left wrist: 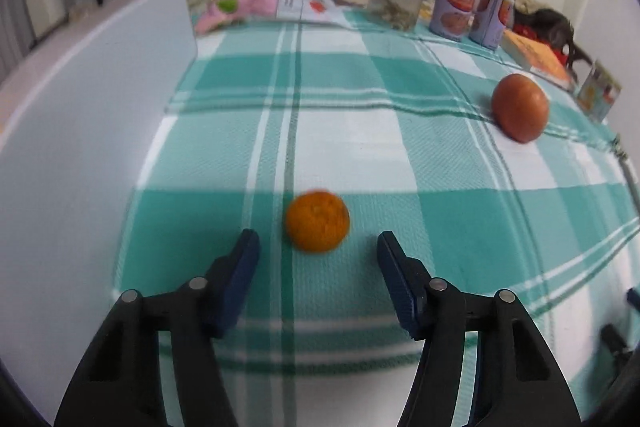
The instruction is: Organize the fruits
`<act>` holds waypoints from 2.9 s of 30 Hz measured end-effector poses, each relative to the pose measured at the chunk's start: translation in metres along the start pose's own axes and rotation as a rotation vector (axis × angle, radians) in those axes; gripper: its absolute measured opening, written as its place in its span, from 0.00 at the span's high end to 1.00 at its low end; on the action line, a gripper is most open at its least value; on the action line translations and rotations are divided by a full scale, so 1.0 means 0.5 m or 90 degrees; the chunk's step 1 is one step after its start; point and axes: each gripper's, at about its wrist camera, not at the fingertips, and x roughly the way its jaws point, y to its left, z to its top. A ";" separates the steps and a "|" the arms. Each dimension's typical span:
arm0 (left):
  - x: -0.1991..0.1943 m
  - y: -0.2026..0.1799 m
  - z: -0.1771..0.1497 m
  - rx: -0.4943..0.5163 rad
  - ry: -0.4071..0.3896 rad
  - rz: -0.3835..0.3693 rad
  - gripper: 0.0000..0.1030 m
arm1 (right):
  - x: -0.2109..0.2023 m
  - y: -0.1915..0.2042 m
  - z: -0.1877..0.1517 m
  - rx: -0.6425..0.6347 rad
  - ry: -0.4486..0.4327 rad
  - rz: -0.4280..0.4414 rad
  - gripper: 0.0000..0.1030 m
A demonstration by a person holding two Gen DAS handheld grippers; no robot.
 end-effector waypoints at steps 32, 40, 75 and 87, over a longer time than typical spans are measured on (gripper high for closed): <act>-0.104 -0.086 -0.151 0.018 0.001 -0.005 0.10 | 0.001 0.001 0.000 0.000 0.003 0.004 0.00; -0.100 -0.093 -0.152 0.027 0.003 0.000 0.06 | 0.024 0.012 0.133 0.002 -0.005 0.075 0.00; -0.100 -0.090 -0.153 0.027 0.002 0.000 0.05 | -0.029 0.110 0.027 -0.108 0.011 0.146 0.33; -0.100 -0.089 -0.153 0.027 0.002 -0.001 0.04 | -0.008 0.119 -0.015 -0.115 -0.002 0.089 0.00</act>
